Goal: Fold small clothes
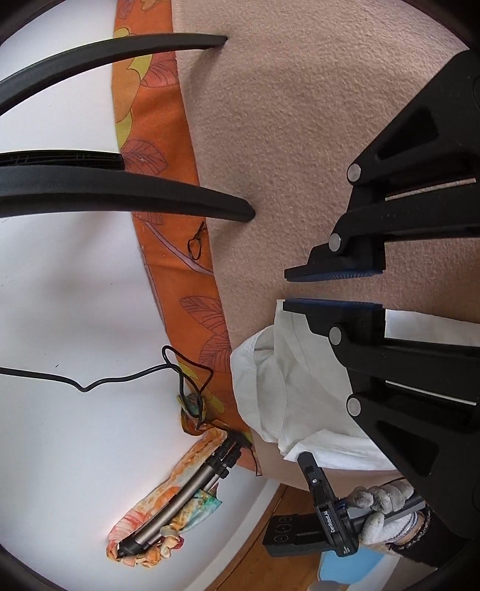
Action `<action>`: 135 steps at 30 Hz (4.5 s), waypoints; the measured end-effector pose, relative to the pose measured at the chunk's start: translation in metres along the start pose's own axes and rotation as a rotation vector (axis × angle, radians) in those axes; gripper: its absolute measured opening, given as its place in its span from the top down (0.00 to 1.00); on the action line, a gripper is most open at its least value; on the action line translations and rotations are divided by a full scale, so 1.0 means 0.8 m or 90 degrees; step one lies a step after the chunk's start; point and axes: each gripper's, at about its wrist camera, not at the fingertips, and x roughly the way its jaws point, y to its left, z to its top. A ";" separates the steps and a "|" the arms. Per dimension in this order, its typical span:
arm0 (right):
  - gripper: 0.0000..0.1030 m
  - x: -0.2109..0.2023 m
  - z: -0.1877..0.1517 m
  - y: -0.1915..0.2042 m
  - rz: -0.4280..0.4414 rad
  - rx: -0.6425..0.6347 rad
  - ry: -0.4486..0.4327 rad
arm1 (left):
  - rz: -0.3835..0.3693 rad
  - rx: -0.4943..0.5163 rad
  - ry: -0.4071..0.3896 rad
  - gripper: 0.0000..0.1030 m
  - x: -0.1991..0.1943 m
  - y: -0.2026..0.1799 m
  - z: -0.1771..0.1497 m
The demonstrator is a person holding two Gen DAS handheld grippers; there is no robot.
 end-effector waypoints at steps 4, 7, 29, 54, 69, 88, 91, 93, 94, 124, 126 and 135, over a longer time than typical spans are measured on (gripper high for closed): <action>0.87 0.010 0.002 0.000 0.030 -0.001 0.034 | 0.002 -0.014 0.008 0.49 0.002 -0.003 0.006; 0.87 0.026 0.003 0.013 0.036 -0.018 0.050 | -0.003 -0.013 0.013 0.54 0.013 -0.003 0.013; 0.65 0.003 0.010 0.040 -0.013 -0.085 0.042 | 0.045 0.092 -0.010 0.99 0.013 -0.037 0.019; 0.97 -0.100 0.011 0.088 -0.051 -0.175 -0.045 | 0.011 0.181 -0.060 0.99 -0.049 -0.100 0.011; 0.97 -0.263 -0.143 0.181 -0.069 -0.190 -0.113 | 0.015 0.273 -0.096 0.99 -0.178 -0.163 -0.125; 0.97 -0.256 -0.373 0.145 -0.118 -0.114 -0.074 | 0.072 0.356 -0.036 0.98 -0.186 -0.143 -0.332; 0.97 -0.262 -0.383 0.149 -0.132 -0.126 -0.072 | 0.095 0.396 -0.005 0.94 -0.192 -0.141 -0.351; 0.97 -0.266 -0.392 0.152 -0.150 -0.142 -0.053 | 0.114 0.419 0.008 0.93 -0.204 -0.135 -0.363; 0.97 -0.269 -0.397 0.152 -0.165 -0.147 -0.047 | 0.114 0.421 0.015 0.93 -0.213 -0.131 -0.367; 0.94 -0.145 -0.353 0.158 -0.150 -0.146 0.030 | 0.105 0.339 0.072 0.88 -0.092 -0.153 -0.285; 0.94 -0.147 -0.364 0.161 -0.154 -0.170 0.031 | 0.090 0.351 0.061 0.87 -0.099 -0.143 -0.296; 0.88 -0.209 -0.329 0.150 -0.042 -0.134 -0.013 | 0.084 0.354 0.024 0.87 -0.145 -0.159 -0.281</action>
